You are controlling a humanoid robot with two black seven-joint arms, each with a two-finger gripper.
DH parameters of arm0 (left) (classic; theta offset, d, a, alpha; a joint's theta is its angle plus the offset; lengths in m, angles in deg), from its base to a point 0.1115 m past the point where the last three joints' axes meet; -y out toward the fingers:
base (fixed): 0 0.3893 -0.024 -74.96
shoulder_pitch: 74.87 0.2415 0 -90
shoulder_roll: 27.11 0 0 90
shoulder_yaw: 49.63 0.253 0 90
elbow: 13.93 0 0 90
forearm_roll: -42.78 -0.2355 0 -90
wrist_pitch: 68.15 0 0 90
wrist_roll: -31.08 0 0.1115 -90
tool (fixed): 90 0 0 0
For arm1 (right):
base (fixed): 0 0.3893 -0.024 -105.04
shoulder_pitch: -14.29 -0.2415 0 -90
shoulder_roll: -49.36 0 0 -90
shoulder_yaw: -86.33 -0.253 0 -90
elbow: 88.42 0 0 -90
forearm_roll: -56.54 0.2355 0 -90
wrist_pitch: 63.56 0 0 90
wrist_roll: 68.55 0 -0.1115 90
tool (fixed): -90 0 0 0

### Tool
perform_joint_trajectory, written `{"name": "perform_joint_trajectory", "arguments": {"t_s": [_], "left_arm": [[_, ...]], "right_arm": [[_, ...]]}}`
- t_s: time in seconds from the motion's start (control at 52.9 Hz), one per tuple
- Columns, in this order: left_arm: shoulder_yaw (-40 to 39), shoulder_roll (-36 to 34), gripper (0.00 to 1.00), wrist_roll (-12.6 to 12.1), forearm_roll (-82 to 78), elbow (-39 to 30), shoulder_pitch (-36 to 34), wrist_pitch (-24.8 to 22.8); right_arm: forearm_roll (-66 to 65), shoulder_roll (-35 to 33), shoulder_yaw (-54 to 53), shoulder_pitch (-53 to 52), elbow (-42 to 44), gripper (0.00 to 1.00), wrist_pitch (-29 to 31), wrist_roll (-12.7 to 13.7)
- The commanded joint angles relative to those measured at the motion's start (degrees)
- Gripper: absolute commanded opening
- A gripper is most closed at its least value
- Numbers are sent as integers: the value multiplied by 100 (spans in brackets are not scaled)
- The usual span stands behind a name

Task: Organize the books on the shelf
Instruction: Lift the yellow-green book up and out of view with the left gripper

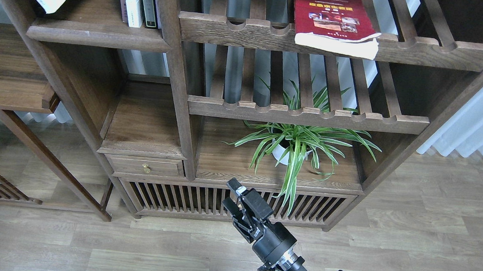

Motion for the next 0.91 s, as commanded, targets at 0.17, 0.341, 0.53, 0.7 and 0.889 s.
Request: {"name": "perform_joint_trajectory", "arguments": {"t_s": [0.17, 0.341, 0.53, 0.7, 0.889], "left_arm": [[78, 936, 5, 177, -786, 710, -595, 422], [315, 971, 5, 318, -980, 1246, -929, 501], [974, 1024, 5, 942, -1006, 1791, -1360, 536], [1290, 1208, 5, 1337, -1006, 2108, -1571, 527], [1405, 1200, 7, 1346, -997, 2108, -1536, 492]], "right_arm": [[-13, 0, 77, 11, -51, 94, 0, 0], [-13, 0, 86, 20, -51, 94, 0, 0], [-13, 0, 86, 20, -51, 94, 0, 0], [-13, 0, 86, 20, -51, 94, 0, 0], [-13, 0, 86, 20, -51, 94, 0, -1]]}}
